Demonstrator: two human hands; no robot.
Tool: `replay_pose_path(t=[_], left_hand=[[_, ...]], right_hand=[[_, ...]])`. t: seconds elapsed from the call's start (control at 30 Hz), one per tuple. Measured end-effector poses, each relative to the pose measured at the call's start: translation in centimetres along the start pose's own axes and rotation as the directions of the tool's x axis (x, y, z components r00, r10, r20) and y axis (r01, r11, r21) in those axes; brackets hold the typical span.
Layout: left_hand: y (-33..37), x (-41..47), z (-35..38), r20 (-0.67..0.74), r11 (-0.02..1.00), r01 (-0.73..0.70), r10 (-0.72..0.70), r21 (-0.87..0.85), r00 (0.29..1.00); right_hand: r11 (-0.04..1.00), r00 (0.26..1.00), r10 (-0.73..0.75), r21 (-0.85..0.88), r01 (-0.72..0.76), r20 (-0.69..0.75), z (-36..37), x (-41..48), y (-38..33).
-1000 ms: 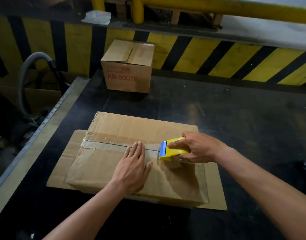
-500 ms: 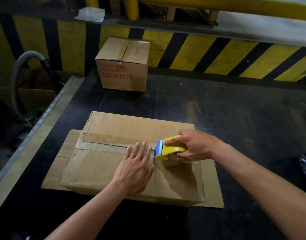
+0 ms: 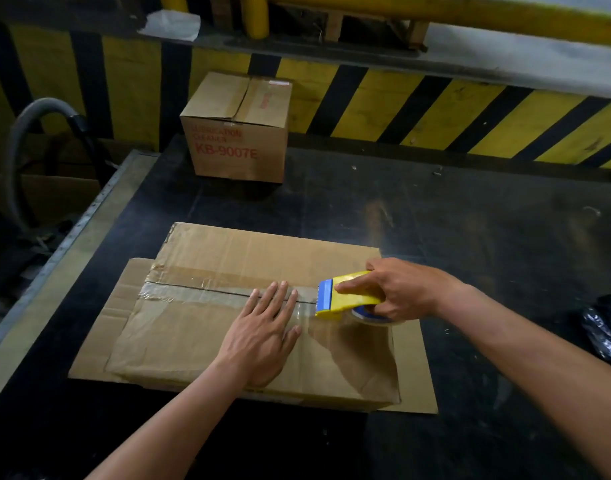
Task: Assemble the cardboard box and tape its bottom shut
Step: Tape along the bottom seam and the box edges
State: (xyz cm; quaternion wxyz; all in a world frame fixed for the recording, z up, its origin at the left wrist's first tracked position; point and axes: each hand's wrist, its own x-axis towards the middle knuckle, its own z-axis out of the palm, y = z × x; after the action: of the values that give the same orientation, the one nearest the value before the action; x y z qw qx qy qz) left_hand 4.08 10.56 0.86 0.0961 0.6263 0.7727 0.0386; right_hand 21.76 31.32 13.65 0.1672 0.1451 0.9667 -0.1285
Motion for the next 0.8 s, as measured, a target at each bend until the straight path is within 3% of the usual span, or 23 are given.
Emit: replay_pose_path(t=[0.4, 0.57, 0.8], left_hand=[[2.0, 0.6, -1.1, 0.081, 0.997, 0.061, -0.064, 0.043, 0.995], [6.1, 2.4, -0.3, 0.054, 0.998, 0.008, -0.004, -0.063, 0.999], [6.1, 2.5, 0.7, 0.078, 1.000, -0.003, 0.004, -0.014, 0.997]], right_hand=[[0.999, 0.999, 0.043, -0.031, -0.043, -0.002, 0.9, -3.0, 2.5], [0.998, 0.999, 0.053, -0.028, -0.053, 0.000, 1.1, -3.1, 2.8], [1.000, 0.999, 0.028, -0.013, -0.028, -0.021, 1.3, -3.3, 3.3]])
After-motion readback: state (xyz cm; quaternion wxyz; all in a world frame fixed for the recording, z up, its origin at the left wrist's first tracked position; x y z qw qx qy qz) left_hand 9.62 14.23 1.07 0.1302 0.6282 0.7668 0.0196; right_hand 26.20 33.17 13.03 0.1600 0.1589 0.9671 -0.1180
